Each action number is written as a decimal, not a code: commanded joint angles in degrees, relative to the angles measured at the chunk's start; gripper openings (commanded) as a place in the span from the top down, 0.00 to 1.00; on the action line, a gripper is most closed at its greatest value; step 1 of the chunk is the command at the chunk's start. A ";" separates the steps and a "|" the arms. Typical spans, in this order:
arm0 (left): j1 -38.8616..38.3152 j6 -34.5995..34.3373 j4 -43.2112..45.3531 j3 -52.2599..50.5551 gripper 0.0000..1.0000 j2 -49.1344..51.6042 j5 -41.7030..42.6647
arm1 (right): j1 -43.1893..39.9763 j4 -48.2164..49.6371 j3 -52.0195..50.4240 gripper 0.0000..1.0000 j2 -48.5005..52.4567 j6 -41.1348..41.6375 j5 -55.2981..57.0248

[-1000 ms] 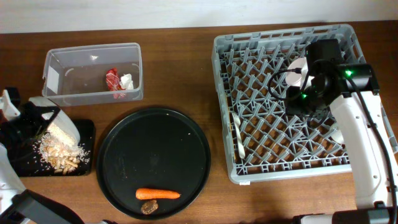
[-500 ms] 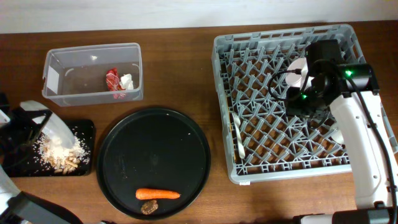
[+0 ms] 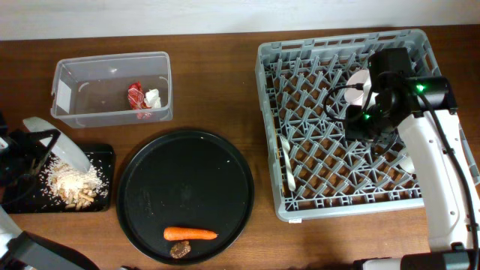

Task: Sort waste into correct bins and load items into the dishwasher rack
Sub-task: 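Bring the emptied plate back over the round tray with the left gripper, then hand the white plate from the left gripper to the right gripper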

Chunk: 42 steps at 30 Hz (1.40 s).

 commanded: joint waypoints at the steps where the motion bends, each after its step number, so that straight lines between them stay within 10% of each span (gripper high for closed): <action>1: -0.28 1.11 -2.05 1.01 1.00 0.90 0.39 | -0.17 -0.13 -0.31 0.51 0.04 -0.39 0.52; 20: -45.92 1.38 -13.00 -1.03 1.00 -12.39 -23.96 | -0.17 -0.72 -0.31 0.51 0.04 -0.44 -0.85; 34: -73.05 -3.67 -4.00 -6.29 1.00 4.79 -38.66 | -0.17 -1.07 -0.31 0.51 0.04 -0.63 -2.99; 38: -74.55 -3.61 -4.20 -6.14 0.59 6.91 -38.73 | -0.17 -1.07 -0.31 0.51 0.04 -0.63 -2.97; 42: -73.20 -3.61 -7.45 -2.03 0.52 5.88 -40.09 | -0.17 -1.09 -0.31 0.38 0.04 -0.63 -2.99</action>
